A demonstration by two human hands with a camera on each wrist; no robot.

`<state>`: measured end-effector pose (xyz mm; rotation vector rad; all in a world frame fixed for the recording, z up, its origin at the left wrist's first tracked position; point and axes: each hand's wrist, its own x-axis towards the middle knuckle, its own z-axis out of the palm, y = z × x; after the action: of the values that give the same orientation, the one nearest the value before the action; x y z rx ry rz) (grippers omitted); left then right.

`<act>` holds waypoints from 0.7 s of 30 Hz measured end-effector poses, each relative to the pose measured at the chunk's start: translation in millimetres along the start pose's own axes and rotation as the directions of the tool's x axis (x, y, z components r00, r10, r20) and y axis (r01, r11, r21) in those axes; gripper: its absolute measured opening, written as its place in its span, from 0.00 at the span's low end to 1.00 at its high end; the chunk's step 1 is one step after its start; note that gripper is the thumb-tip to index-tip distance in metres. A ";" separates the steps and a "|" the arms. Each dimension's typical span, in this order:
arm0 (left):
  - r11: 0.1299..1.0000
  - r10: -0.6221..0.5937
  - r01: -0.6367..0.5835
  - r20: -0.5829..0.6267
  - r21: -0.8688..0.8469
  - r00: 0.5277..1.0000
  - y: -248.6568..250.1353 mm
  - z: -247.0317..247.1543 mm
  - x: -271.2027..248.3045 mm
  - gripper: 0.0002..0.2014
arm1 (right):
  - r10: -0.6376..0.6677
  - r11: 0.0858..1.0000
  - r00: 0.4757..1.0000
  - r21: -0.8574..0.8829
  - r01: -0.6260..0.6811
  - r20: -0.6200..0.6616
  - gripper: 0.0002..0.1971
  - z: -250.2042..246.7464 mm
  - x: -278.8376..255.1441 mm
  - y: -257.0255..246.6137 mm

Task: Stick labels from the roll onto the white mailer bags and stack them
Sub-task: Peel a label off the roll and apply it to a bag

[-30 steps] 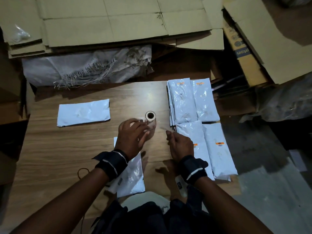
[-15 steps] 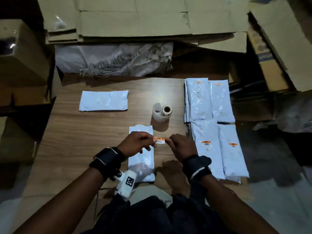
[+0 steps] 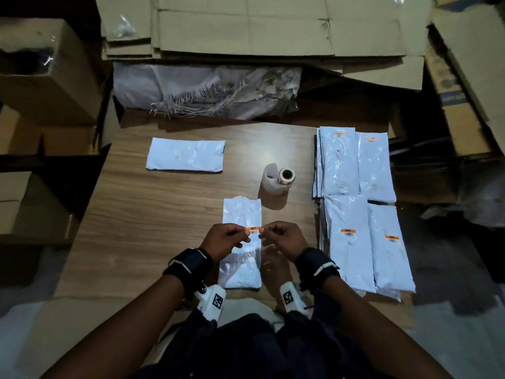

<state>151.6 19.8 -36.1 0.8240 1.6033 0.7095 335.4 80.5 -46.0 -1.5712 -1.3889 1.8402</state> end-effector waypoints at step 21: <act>0.994 -0.102 0.109 -0.243 0.015 0.965 -20.1 -10.6 49.8 0.08 | 0.107 0.989 0.985 -0.091 -0.119 -0.134 0.07 29.7 46.7 -4.5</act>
<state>132.8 49.0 -78.4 0.6864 1.8652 0.7340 292.4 105.4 -70.7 -1.8187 -1.3769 1.7217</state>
